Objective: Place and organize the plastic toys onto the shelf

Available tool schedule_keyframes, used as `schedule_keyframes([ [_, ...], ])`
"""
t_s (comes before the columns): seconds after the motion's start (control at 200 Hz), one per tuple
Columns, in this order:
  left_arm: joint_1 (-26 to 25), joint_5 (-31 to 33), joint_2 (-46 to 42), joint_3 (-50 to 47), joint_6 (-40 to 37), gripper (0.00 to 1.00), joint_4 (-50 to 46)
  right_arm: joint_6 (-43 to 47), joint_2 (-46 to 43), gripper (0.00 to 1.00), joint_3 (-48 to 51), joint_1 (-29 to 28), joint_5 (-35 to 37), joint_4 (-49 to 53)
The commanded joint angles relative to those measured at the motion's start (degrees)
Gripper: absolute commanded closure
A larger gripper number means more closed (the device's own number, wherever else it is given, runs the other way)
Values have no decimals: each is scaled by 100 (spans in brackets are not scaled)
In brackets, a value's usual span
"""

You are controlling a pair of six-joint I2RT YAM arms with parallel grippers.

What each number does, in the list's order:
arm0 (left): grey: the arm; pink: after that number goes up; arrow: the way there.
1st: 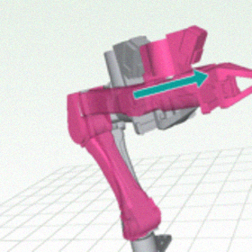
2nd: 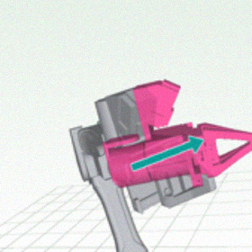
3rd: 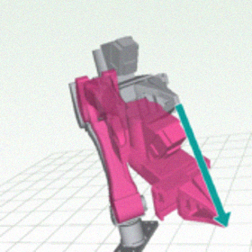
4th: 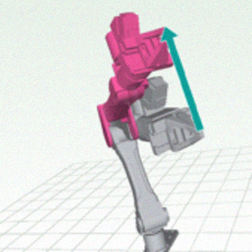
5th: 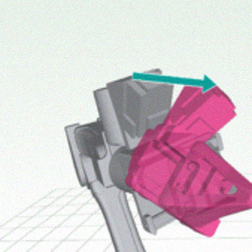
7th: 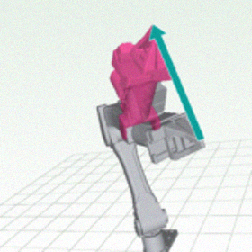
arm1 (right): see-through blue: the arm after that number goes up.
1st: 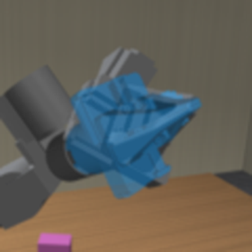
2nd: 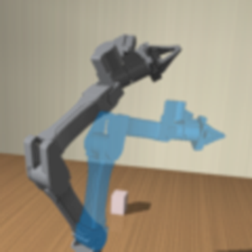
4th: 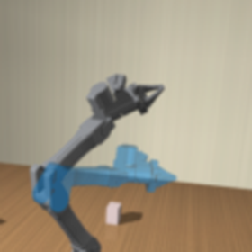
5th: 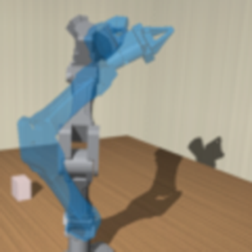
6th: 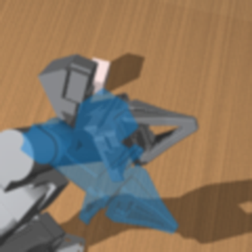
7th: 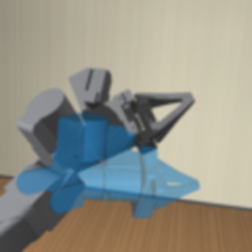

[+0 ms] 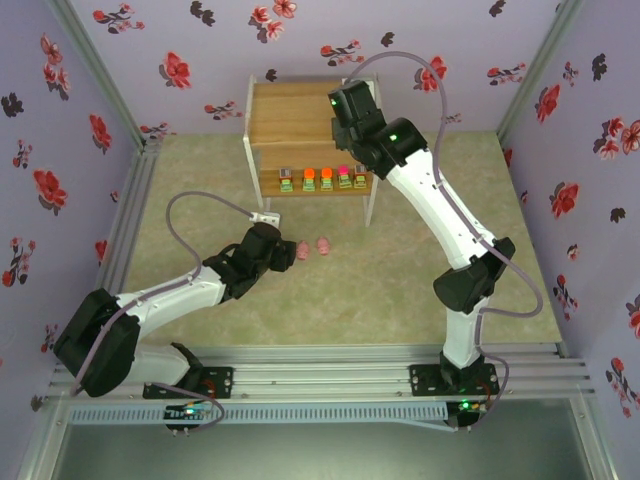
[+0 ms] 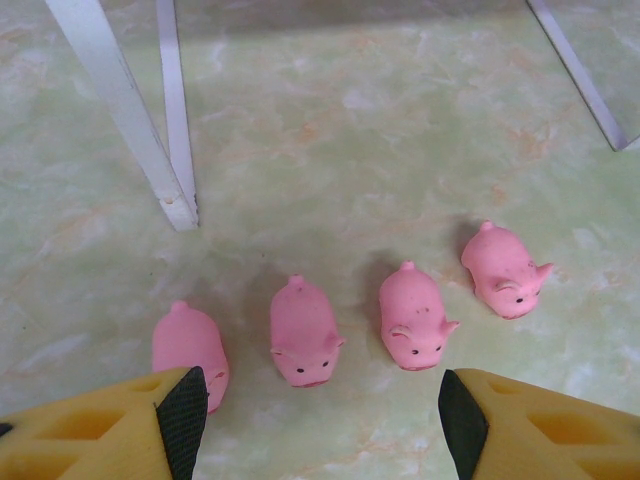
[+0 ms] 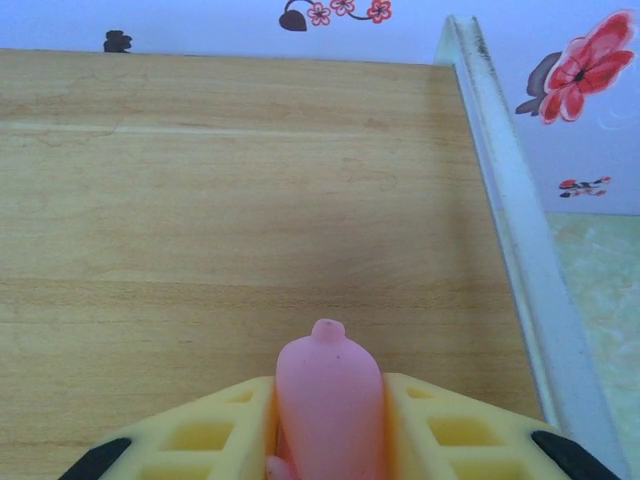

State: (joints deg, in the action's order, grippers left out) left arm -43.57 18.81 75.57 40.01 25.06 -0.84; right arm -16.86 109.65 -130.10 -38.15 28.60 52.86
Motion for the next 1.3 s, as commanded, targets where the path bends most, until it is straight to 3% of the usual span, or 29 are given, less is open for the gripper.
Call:
schedule_keyframes([
  [0.0, 51, -15, -142, 115, -81, 33, 49, 131, 44, 95, -197, 9, 283, 278],
  [0.61, 51, -11, -169, 104, -89, 33, 49, 94, 476, 79, -824, 124, 83, 535],
  [0.925, 51, -18, -140, 108, -81, 33, 65, 102, 174, 68, -569, 115, 108, 385],
  [1.295, 51, -16, -110, 112, -82, 33, 72, 334, -194, 65, -588, -104, 473, 146],
])
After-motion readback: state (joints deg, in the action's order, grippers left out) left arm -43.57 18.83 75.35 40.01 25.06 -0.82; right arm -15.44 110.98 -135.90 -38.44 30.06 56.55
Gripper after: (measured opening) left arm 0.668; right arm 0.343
